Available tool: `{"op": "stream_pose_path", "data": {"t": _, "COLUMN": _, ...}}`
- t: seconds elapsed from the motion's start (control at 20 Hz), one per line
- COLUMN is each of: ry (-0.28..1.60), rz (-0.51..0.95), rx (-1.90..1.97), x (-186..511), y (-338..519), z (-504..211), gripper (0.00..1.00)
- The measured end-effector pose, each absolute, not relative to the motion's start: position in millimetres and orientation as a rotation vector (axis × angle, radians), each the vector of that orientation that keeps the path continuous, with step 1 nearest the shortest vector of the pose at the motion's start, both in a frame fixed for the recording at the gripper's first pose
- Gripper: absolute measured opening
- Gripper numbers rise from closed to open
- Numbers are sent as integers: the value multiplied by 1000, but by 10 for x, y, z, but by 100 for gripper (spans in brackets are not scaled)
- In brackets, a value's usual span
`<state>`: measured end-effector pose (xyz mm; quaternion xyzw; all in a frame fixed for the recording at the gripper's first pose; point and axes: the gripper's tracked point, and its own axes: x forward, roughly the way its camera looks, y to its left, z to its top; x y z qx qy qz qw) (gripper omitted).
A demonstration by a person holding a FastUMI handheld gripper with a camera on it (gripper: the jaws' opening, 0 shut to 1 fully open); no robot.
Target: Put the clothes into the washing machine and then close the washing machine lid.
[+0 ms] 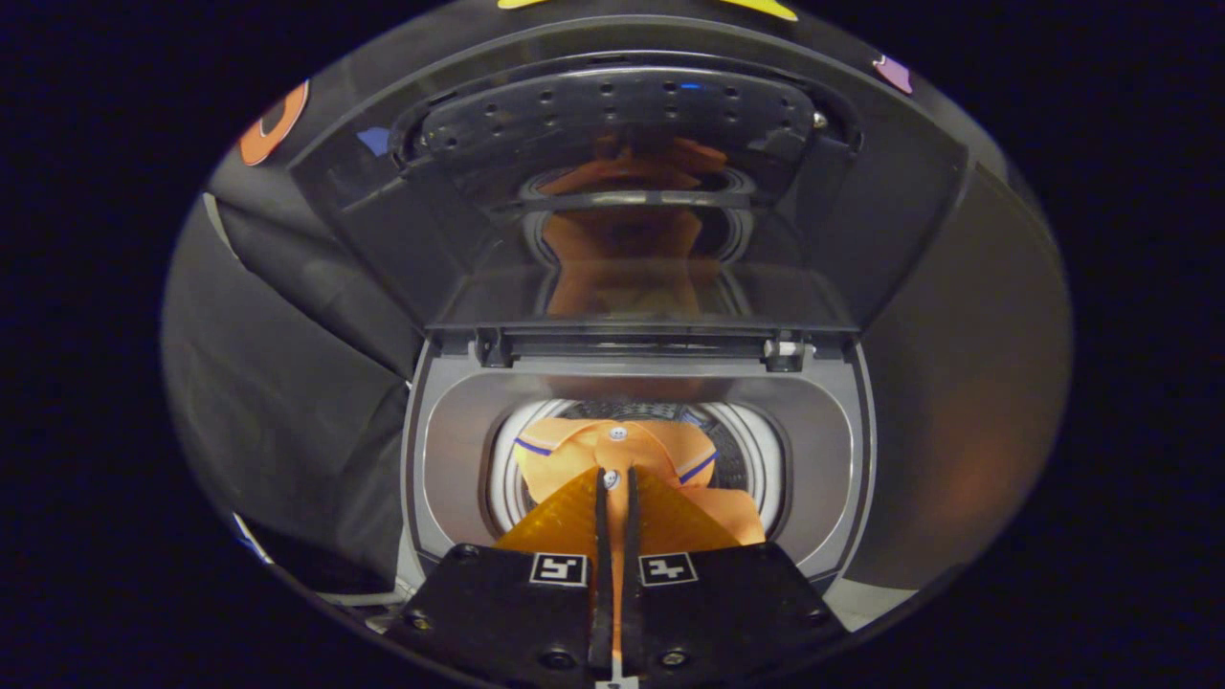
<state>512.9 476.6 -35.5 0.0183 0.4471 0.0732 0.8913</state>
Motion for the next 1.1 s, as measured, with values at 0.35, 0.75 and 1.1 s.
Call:
{"op": "stream_pose_path", "data": {"t": 0.35, "ry": 859, "rz": 137, "rx": 29, "x": 5160, "y": 4728, "z": -284, "gripper": 36}}
{"op": "stream_pose_path", "data": {"t": 0.75, "ry": 828, "rz": 148, "rx": -3, "x": 5018, "y": 4739, "z": -222, "gripper": 83}}
{"op": "stream_pose_path", "data": {"t": 1.1, "ry": 696, "rz": 188, "rx": -42, "x": 4980, "y": 4744, "z": 83, "gripper": 83}}
